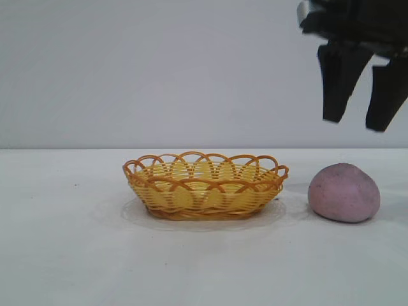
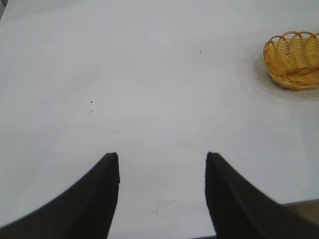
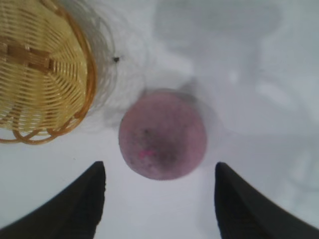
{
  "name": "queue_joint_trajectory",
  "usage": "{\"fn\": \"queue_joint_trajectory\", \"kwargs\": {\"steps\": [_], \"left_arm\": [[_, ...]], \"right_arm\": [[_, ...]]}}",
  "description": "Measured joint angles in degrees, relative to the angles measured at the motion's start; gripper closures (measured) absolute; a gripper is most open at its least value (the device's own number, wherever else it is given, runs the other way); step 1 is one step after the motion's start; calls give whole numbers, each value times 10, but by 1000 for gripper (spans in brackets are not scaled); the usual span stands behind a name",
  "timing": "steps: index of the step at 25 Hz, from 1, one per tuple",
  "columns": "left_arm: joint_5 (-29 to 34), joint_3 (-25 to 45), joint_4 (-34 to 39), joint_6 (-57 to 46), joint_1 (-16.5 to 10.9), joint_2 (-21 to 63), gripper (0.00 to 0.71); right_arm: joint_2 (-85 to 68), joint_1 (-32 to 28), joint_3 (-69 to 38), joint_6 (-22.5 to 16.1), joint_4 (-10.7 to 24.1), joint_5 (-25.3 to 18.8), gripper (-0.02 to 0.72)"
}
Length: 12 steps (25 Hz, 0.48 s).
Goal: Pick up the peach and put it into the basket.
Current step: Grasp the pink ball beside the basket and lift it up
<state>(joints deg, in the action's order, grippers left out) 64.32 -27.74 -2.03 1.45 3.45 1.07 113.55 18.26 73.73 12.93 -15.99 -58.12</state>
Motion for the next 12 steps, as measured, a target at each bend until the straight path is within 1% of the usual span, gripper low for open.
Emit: {"fn": "queue_joint_trajectory", "kwargs": {"steps": [2, 4, 5, 6, 7, 8, 9, 10, 12], "left_arm": [[0, 0, 0, 0, 0, 0, 331], [0, 0, 0, 0, 0, 0, 331], [0, 0, 0, 0, 0, 0, 331], [0, 0, 0, 0, 0, 0, 331], [0, 0, 0, 0, 0, 0, 331], [0, 0, 0, 0, 0, 0, 331], [0, 0, 0, 0, 0, 0, 331], [0, 0, 0, 0, 0, 0, 331], [0, 0, 0, 0, 0, 0, 331]], "right_arm": [[11, 0, 0, 0, 3, 5, 297], [16, 0, 0, -1, 11, 6, 416], [16, 0, 0, -1, 12, 6, 484], [16, 0, 1, -1, 15, 4, 567], [16, 0, 5, -1, 16, -5, 617], [16, 0, 11, -1, 16, -14, 646], [16, 0, 18, -1, 16, -27, 638], [16, 0, 26, -1, 19, -40, 703], [12, 0, 43, -1, 22, -61, 703]]}}
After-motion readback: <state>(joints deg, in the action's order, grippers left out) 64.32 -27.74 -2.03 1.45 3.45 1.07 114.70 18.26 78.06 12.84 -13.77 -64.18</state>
